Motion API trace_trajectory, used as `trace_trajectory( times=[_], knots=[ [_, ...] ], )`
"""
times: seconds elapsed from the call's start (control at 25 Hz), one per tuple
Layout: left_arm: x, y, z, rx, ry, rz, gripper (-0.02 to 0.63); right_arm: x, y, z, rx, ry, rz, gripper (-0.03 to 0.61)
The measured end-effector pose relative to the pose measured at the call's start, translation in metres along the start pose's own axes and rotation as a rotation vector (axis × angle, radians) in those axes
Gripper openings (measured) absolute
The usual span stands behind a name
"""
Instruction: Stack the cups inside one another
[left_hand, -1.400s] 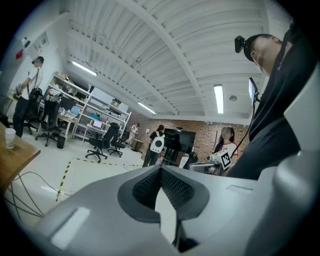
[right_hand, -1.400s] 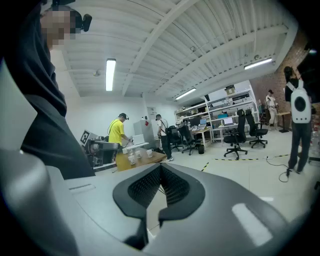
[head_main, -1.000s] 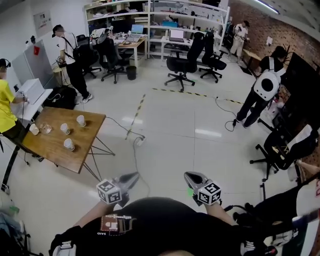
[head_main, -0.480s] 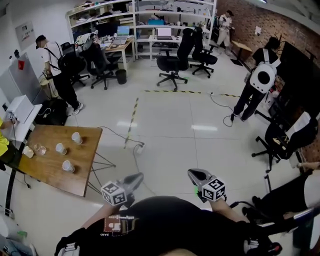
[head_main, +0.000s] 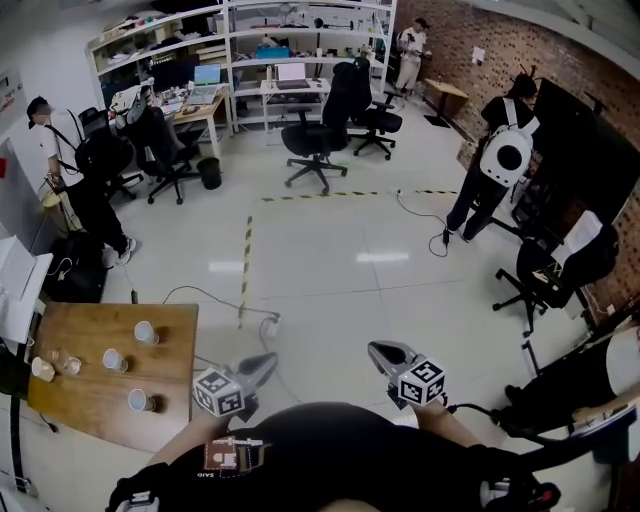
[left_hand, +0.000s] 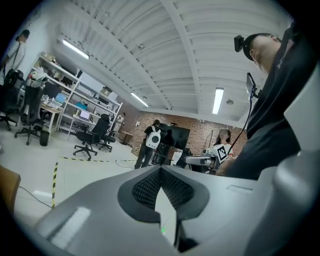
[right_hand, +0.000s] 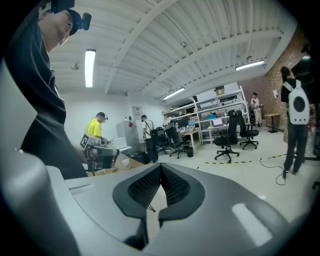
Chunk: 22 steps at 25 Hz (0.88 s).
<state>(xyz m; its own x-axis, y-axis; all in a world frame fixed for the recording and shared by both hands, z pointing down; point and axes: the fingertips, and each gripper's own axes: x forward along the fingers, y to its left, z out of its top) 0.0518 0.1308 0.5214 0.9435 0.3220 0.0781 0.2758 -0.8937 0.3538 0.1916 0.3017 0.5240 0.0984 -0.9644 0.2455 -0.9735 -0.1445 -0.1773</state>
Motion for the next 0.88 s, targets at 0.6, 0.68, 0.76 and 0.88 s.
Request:
trace_trajectory(
  times=[0.6,0.68,0.76,0.88],
  knots=[
    [0.117,0.087,0.045,-0.02,-0.117,0.243,0.003,0.094,-0.169,0.043,-0.097,0.06,0.219,0.014],
    [0.127,0.094,0.049,-0.025,-0.13,0.288,0.003,0.112,-0.189,0.054,-0.107,0.059,0.261,0.014],
    [0.133,0.102,0.054,-0.034,-0.141,0.328,0.002,0.132,-0.203,0.063,-0.11,0.058,0.293,0.014],
    [0.129,0.109,0.06,-0.043,-0.143,0.37,0.003,0.159,-0.206,0.072,-0.102,0.061,0.341,0.014]
  ],
)
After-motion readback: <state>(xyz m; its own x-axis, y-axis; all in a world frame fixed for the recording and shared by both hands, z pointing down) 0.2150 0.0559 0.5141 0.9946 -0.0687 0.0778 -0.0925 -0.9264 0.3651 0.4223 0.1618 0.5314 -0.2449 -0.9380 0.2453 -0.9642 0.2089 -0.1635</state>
